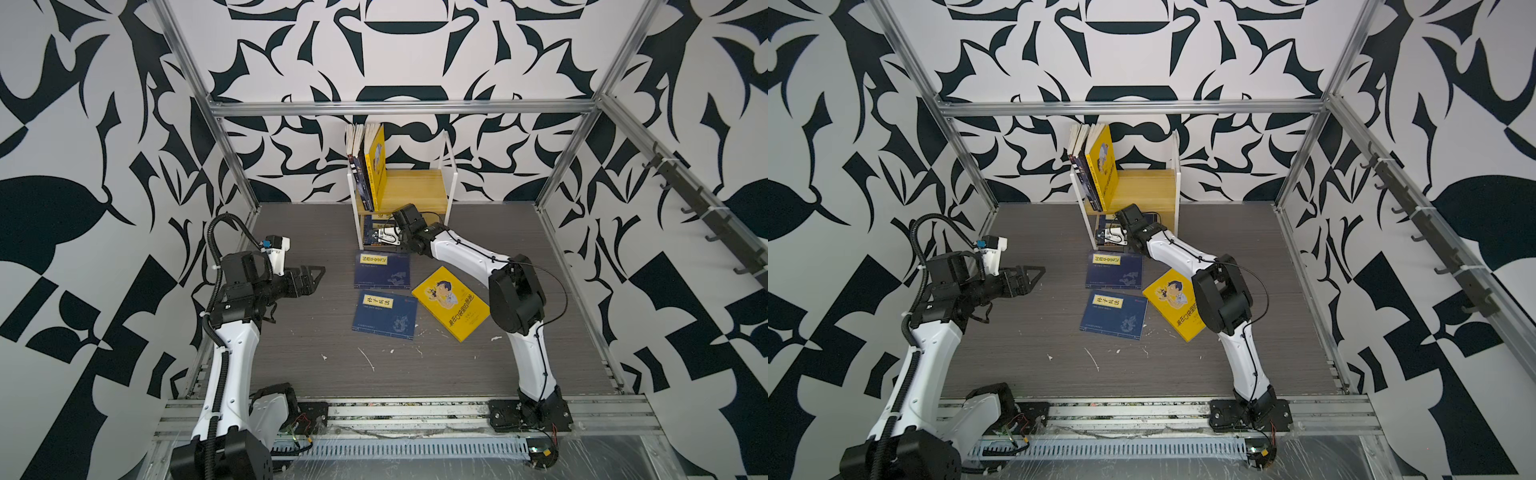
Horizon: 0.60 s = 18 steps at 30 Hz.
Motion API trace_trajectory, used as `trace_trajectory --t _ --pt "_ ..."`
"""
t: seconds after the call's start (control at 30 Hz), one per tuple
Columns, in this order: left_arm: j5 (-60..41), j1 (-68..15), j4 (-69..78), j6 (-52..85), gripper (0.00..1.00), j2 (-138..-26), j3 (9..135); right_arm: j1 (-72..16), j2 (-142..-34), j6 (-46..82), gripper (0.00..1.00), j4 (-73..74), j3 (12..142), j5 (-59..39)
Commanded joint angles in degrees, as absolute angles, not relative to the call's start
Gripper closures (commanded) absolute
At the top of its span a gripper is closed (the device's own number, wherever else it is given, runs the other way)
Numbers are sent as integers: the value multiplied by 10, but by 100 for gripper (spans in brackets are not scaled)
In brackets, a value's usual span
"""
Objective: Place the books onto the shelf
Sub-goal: 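Push the blue book upright against the shelved books with the right gripper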
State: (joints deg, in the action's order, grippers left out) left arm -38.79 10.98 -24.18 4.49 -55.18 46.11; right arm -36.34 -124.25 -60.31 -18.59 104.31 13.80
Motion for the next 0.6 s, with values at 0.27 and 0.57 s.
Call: trace_trajectory --t 0.27,0.57 --pt "-406 111 -227 49 0 -542 449 -358 -1271 -600 94 -174 1089 139" --pt "-408 110 -224 50 0 -542 447 -351 -1264 -604 93 -171 1084 146"
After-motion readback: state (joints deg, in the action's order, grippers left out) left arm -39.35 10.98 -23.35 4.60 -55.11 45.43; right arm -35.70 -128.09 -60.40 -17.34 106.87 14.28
